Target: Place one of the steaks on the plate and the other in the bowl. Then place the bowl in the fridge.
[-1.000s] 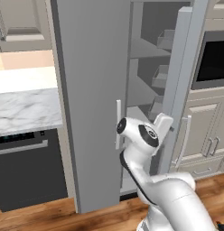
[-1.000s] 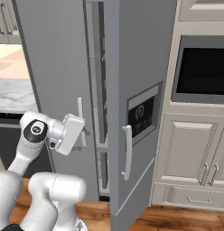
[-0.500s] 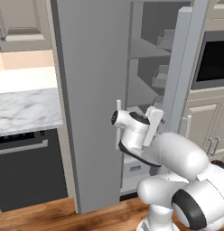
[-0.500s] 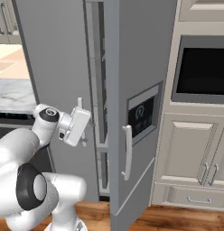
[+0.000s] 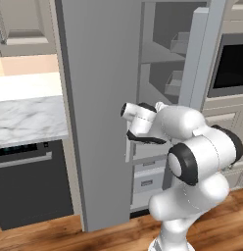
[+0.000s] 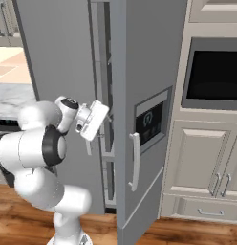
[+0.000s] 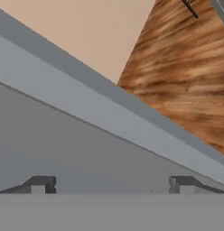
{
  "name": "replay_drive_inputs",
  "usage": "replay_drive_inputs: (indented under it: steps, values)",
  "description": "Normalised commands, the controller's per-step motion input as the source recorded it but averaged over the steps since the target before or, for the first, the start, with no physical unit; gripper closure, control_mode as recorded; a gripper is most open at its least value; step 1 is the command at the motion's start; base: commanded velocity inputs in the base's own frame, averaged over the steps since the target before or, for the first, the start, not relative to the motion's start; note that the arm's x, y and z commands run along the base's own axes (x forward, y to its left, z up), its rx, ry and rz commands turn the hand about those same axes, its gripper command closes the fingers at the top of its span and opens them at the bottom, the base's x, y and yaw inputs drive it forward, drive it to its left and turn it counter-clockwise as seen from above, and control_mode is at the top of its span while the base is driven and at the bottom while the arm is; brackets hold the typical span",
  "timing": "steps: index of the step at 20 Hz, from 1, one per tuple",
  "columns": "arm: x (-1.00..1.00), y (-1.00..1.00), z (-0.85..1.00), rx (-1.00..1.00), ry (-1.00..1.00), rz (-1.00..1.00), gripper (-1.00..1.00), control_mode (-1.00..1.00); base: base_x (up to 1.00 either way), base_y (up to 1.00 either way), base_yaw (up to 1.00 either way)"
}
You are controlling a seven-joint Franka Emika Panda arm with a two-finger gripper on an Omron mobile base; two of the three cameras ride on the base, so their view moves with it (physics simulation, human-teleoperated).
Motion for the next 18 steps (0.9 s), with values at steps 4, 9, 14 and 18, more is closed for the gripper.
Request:
replay_drive_inputs:
  steps: [4,9,14,18]
  values:
    - [0.20,-0.27,0.00,0.01,0.32,0.13,-1.00,-1.00,0.00,0.00,0.00]
    - [0.00,-0.18,-0.12,0.01,0.18,0.13,-1.00,-1.00,0.00,0.00,0.00]
    - [0.01,0.00,-0.34,0.00,0.00,0.13,-1.00,-1.00,0.00,0.00,0.00]
    - [0.19,0.05,-0.17,0.00,-0.02,0.11,-1.00,-1.00,0.00,0.00,0.00]
